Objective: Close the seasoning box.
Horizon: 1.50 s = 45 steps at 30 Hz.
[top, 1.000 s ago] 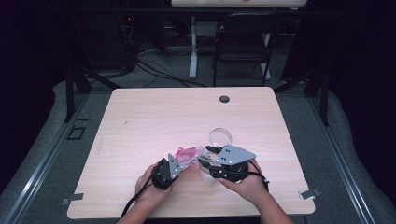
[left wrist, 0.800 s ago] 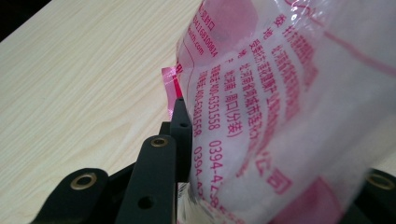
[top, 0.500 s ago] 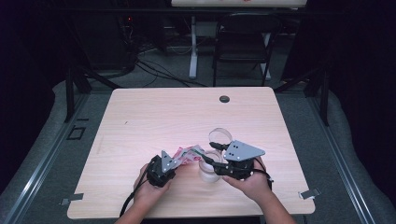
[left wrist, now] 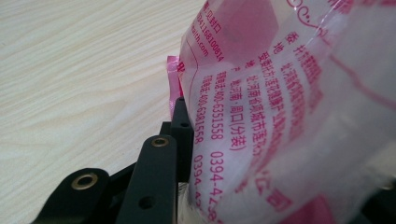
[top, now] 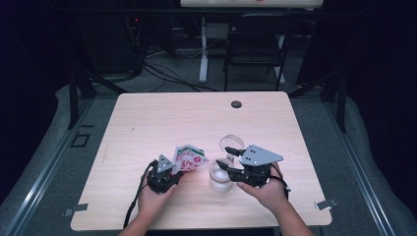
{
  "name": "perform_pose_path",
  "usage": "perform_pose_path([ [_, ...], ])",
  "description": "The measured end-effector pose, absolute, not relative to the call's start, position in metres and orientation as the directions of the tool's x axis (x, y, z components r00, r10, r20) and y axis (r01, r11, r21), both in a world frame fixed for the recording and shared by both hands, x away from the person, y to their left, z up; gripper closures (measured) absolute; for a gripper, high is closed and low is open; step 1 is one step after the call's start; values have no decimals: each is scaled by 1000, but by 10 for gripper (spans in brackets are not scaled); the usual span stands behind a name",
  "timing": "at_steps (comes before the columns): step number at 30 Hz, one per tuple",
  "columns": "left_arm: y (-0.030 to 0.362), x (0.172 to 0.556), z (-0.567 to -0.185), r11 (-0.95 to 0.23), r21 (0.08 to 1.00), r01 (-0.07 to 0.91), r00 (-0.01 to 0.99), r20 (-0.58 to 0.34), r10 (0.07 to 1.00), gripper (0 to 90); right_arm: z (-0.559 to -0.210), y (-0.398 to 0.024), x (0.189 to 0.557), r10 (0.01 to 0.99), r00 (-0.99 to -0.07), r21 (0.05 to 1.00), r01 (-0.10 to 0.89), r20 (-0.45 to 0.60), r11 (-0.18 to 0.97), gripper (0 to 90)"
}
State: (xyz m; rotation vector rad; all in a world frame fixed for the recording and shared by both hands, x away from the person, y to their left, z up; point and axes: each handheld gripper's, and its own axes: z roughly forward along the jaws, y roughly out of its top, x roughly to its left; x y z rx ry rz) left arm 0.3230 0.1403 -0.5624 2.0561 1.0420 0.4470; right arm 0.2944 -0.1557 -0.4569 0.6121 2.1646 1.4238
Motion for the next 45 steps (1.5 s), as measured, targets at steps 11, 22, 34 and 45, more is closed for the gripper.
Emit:
perform_pose_path([
  [11,149,325,-557,-328,779,535,594,-70,802,749,-460,-159,298,615,-778,928,125,-129,352,504],
  [22,168,326,-530,-280,820,500,559,-59,827,751,-461,-161,300,623,-773,929,134,-120,345,506],
  [34,216,325,-519,-240,824,514,472,-38,881,750,-460,-162,299,626,-770,931,129,-123,342,507],
  [45,261,320,-531,-172,811,559,371,-59,927,750,-461,-160,301,624,-771,927,134,-125,350,509],
])
